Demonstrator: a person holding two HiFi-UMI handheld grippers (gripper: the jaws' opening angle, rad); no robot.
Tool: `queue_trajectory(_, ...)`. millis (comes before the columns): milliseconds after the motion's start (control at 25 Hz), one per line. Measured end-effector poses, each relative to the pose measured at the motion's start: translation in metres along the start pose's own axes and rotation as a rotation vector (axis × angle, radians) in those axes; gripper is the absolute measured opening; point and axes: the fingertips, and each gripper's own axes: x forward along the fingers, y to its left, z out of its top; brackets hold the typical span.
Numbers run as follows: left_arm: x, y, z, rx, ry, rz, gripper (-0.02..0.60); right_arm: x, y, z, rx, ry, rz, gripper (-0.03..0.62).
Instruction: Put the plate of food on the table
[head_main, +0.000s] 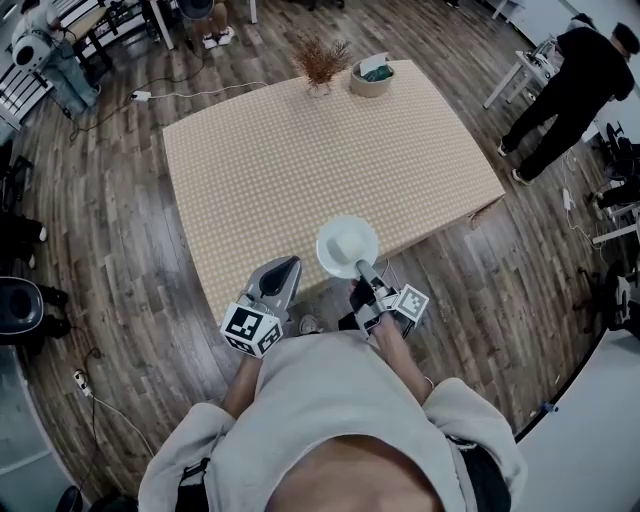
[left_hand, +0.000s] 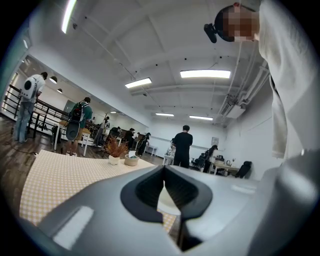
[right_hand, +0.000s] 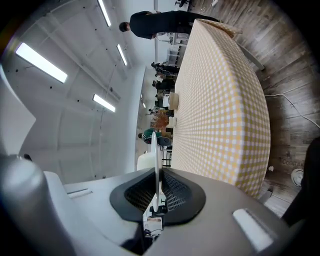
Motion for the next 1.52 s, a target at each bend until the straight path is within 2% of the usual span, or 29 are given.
queue_trajectory(640, 0.007, -0.009, -0.003, 0.001, 0.001, 0.012, 0.009, -0.001, -0.001, 0.009, 0.003, 0.011, 0.016, 0.020)
queue_trajectory(1160, 0.068, -0.022, 0.005, 0.000, -0.004, 0.107, 0.009, 0.001, -0.004, 0.074, 0.016, 0.087, 0.021, 0.018)
queue_trajectory(1520, 0.083, -0.029, -0.003, -0.002, 0.008, 0.162, 0.009, -0.004, -0.024, 0.094, 0.029, 0.129, -0.011, 0.011)
